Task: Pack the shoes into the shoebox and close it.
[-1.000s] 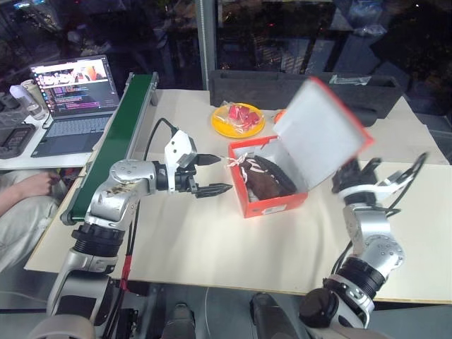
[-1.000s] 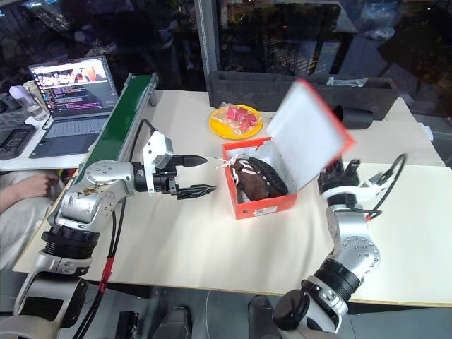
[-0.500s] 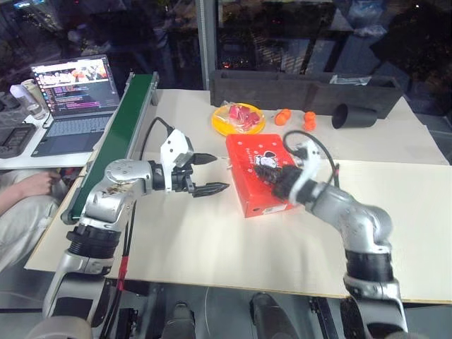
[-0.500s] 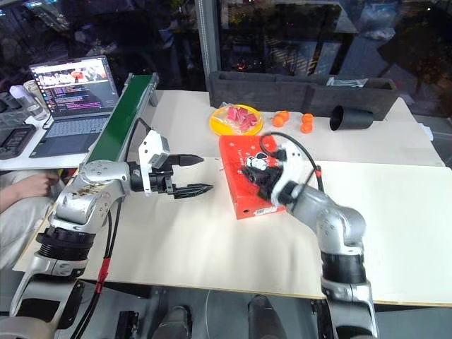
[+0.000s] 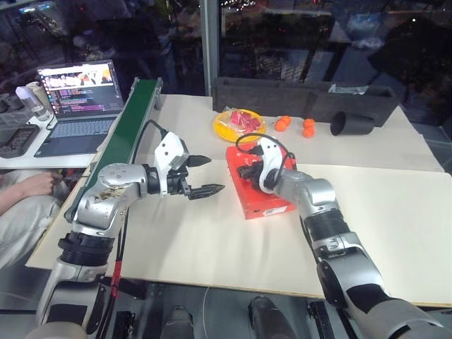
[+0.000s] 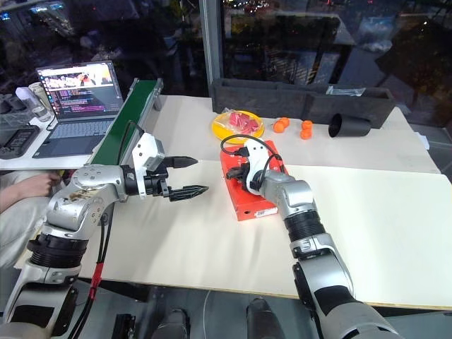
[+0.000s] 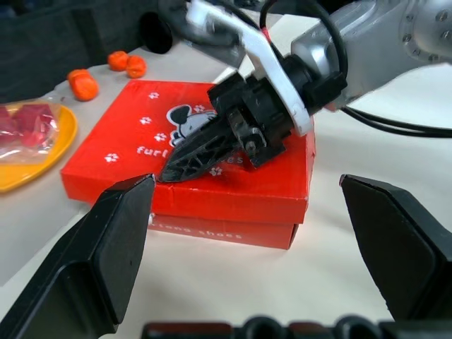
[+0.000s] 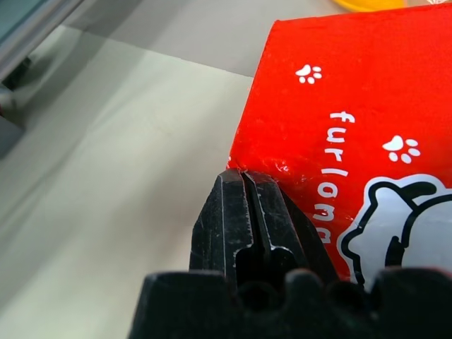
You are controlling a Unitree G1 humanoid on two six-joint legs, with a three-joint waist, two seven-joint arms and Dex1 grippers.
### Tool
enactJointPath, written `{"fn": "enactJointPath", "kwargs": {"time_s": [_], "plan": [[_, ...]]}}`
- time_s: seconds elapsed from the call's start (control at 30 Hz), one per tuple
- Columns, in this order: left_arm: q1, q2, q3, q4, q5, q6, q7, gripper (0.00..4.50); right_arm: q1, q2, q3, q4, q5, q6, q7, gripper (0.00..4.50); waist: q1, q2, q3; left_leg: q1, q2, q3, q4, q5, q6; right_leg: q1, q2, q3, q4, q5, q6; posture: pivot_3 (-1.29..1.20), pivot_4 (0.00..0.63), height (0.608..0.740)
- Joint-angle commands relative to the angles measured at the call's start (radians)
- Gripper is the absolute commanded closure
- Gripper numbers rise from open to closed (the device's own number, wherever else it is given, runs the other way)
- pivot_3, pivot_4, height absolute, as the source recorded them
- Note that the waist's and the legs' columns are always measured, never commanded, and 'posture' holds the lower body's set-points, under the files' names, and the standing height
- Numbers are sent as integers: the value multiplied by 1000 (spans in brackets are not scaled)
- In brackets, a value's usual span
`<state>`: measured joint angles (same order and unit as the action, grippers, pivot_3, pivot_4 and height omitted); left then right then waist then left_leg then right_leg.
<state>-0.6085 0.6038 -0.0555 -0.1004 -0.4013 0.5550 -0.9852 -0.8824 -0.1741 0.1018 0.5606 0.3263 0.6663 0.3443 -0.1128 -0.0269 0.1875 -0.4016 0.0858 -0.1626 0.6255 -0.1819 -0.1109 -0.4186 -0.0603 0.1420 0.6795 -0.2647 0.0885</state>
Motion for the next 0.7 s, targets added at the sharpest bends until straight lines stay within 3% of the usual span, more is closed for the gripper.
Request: {"fn": "enactJointPath", "kwargs": {"time_s": [0.03,0.27,0.4,0.53,0.6,0.7], "plan": [[6,11,29,-48,-23,14,12,0,46,18,-9,130,-47,1,-16,4439,-4,-3,-2,1,0,0,0,0,0,1,0,0,0,0,0,0,150,671],[20,11,38,-27,-10,1,34,0,42,51,-254,-194,139,62,-59,4439,-7,-2,-1,-4,0,0,0,0,0,-3,0,0,1,1,2,0,150,671],[32,-17,55,9,12,-25,91,0,89,71,-405,-454,326,181,-110,4439,-1,9,6,-13,0,-1,-1,0,0,-9,0,0,1,1,7,0,150,671],[48,-70,91,40,16,-52,172,0,145,48,-504,-651,448,275,-194,4439,10,9,7,-19,0,-1,-3,0,0,-15,0,-2,1,0,2,0,150,671],[68,-85,99,43,30,-73,206,0,188,8,-528,-736,447,287,-227,4439,16,9,7,-22,0,-1,-3,0,0,-19,0,-2,1,1,0,0,150,671],[104,-114,135,58,49,-98,287,0,333,-169,-457,-882,297,219,-190,4439,28,10,7,-23,0,0,-3,0,0,-19,-1,-2,1,1,1,0,150,671]]}}
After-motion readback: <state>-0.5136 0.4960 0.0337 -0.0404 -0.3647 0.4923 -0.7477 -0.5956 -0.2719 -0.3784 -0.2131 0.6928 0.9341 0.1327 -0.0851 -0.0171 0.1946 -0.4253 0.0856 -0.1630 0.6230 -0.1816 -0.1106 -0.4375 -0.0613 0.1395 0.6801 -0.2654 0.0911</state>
